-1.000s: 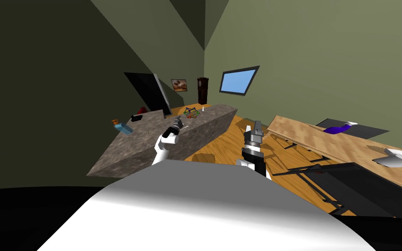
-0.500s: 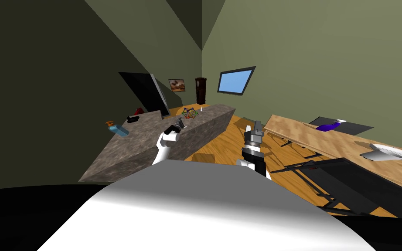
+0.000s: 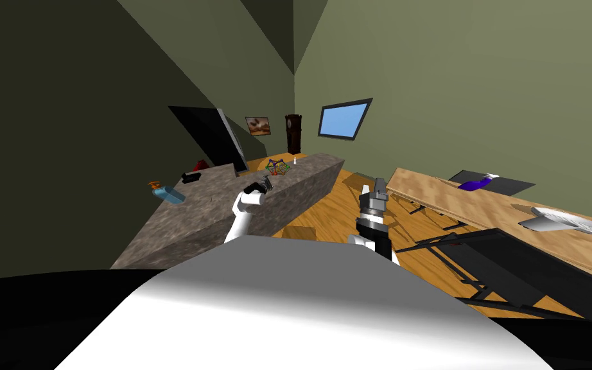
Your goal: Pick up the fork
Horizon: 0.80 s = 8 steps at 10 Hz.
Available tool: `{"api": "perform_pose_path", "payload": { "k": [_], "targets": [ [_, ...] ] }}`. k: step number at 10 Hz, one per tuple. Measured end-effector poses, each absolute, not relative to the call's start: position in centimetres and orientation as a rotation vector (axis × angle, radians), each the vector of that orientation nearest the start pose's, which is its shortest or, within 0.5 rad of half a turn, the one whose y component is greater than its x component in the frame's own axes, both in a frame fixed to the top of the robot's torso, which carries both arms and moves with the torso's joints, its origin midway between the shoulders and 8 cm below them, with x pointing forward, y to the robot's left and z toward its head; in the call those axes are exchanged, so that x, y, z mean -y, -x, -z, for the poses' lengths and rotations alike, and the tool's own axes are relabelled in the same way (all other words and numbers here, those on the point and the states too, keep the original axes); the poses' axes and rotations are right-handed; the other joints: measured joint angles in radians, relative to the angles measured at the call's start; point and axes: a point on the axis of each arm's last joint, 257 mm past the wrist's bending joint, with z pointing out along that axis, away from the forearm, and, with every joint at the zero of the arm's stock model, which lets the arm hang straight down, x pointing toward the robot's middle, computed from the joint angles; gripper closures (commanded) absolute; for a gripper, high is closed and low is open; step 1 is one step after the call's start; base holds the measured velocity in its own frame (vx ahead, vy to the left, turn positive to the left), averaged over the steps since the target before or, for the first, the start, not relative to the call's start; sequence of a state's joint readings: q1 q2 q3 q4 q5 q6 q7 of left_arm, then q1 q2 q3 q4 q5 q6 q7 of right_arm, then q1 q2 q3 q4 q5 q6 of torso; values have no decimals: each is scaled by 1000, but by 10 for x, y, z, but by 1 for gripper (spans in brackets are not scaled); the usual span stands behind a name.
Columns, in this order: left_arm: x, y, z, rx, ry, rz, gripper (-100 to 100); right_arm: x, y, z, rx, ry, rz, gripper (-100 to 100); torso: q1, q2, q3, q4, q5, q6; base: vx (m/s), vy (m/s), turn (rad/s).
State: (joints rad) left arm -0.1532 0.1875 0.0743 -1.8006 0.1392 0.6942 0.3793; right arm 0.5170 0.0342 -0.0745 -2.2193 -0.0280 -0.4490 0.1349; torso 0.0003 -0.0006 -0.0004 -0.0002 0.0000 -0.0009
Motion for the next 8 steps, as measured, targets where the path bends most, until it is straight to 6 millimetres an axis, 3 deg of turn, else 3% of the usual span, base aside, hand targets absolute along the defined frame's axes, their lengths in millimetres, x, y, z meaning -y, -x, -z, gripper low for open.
{"api": "perform_pose_path", "payload": {
  "k": [8],
  "targets": [
    [-264, -571, 235, -1253, 1977, 1158, -100, 319, -354, 18, -685, -740, -1084, 0, 1, 0, 0, 0, 0, 0, 20, 13, -31]
  ]
}}
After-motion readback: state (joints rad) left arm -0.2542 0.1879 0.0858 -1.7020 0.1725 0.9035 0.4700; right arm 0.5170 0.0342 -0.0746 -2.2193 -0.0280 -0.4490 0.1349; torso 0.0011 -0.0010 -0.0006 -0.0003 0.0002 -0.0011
